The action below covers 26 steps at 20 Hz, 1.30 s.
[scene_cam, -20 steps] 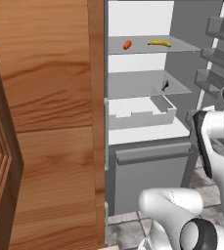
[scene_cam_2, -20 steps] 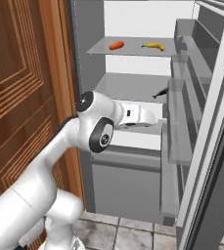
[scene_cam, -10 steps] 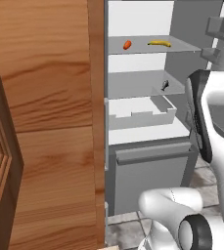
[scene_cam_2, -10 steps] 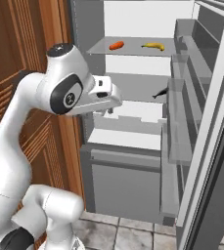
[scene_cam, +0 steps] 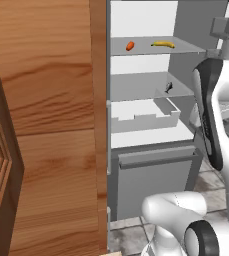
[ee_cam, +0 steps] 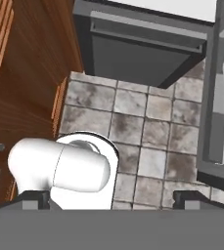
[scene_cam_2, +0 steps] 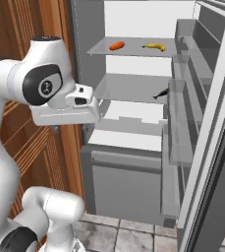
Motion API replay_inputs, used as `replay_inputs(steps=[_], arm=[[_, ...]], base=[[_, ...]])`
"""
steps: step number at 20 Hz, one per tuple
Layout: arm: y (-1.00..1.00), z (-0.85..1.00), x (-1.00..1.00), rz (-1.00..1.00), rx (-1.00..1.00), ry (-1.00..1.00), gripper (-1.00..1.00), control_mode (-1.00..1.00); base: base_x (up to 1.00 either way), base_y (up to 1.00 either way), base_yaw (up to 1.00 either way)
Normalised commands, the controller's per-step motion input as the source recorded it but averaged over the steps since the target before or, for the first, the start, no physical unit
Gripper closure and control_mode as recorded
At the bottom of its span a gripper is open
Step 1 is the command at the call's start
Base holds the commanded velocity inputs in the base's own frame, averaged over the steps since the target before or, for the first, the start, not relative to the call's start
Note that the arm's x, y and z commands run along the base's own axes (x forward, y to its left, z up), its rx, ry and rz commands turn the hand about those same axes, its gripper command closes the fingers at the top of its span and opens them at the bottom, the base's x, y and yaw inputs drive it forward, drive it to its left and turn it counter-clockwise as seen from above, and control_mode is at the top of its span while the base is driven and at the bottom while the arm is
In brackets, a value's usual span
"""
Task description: Open the fridge, remove the banana, carrot, and fish, and place them on any counter.
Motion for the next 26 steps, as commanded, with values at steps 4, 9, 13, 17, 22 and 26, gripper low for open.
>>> replay_inputs(steps=[4,9,13,17,22,26], arm=[[0.0,-0.67,-0.04,-0.07,-0.02,0.17,-1.0,-1.0],[-0.01,-0.26,0.07,-0.05,-0.03,0.08,-1.0,1.0],[0.0,0.0,0.0,0.0,0.0,0.0,-1.0,1.0],[0.0,0.0,0.0,0.0,0.0,0.0,-1.0,1.0],[0.0,0.0,0.0,0.0,0.0,0.0,-1.0,1.0],[0.0,0.0,0.0,0.0,0.0,0.0,-1.0,1.0]], base=[[0.0,0.0,0.0],[0.21,-0.14,-0.04],[0.74,-0.71,-0.07],[0.92,-0.11,-0.01],[0.99,0.43,0.0],[1.0,0.11,0.0]])
